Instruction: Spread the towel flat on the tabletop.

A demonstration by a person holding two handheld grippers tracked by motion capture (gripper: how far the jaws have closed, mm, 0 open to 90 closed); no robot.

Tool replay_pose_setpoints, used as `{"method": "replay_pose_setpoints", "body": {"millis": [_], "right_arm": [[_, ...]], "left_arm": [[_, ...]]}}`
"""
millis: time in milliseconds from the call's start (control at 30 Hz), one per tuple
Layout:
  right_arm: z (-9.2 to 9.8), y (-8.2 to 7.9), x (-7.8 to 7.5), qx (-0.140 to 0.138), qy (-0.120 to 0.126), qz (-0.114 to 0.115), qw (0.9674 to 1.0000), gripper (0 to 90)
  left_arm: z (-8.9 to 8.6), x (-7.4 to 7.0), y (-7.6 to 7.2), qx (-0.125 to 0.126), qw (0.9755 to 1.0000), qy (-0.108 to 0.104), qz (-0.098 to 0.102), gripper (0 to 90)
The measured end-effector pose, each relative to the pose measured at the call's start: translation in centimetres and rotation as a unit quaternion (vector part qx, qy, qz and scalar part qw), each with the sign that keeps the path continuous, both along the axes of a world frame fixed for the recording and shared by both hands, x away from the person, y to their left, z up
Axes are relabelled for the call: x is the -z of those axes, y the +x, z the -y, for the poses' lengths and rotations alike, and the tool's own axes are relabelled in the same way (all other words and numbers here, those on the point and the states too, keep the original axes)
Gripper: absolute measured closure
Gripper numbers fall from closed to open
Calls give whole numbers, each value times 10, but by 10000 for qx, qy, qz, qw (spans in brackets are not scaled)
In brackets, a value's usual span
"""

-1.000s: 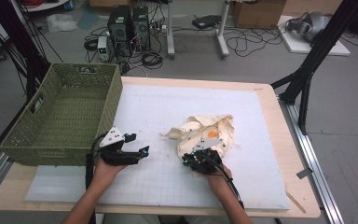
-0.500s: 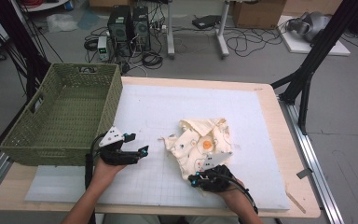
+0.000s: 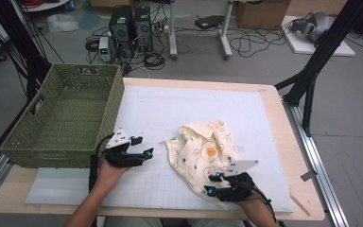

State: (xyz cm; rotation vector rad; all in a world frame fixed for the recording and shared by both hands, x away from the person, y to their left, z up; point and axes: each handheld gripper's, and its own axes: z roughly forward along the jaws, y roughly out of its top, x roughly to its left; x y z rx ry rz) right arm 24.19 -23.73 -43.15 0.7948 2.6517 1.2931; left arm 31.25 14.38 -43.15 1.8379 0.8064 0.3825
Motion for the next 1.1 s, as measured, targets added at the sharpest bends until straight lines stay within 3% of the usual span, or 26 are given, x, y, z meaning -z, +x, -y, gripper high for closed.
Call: {"method": "replay_pose_setpoints", "body": {"millis": [67, 167, 333, 533, 633, 700, 767, 833, 933, 1033, 1100], "right_arm": [[6, 5, -6, 348, 68, 147, 9993, 463], [16, 12, -13, 893, 131, 449, 9949, 401], [26, 14, -14, 1299, 120, 661, 9892, 325], [30, 14, -13, 1409, -96, 899, 9859, 283], [34, 14, -13, 1567, -144, 1011, 9823, 264], [38, 15, -13, 1644, -101, 1025, 9810, 260], [40, 15, -13, 1701, -70, 1027, 9800, 260], [42, 15, -14, 1758, -55, 1019, 9791, 259], [44, 14, -14, 1787, -48, 1049, 9783, 260], [44, 15, -14, 1803, -38, 1035, 9782, 260], [45, 15, -14, 1813, -48, 1026, 9781, 261]], "left_arm": [[3, -1, 0, 24, 10000, 38, 5, 368], [8, -3, 4, 35, 10000, 35, -31, 363], [21, -7, 19, 93, 9999, 56, -132, 324], [45, -12, 40, 181, 9991, 304, -216, 316], [54, -12, 44, 226, 9988, 382, -207, 301], [66, -5, 51, 261, 9968, 654, -370, 300], [70, -2, 53, 291, 9958, 757, -415, 311], [80, 6, 57, 316, 9922, 1114, -468, 334], [85, 10, 57, 317, 9902, 1297, -416, 367], [90, 15, 56, 442, 9865, 1514, -443, 397], [91, 15, 55, 561, 9874, 1394, -502, 449]]}}
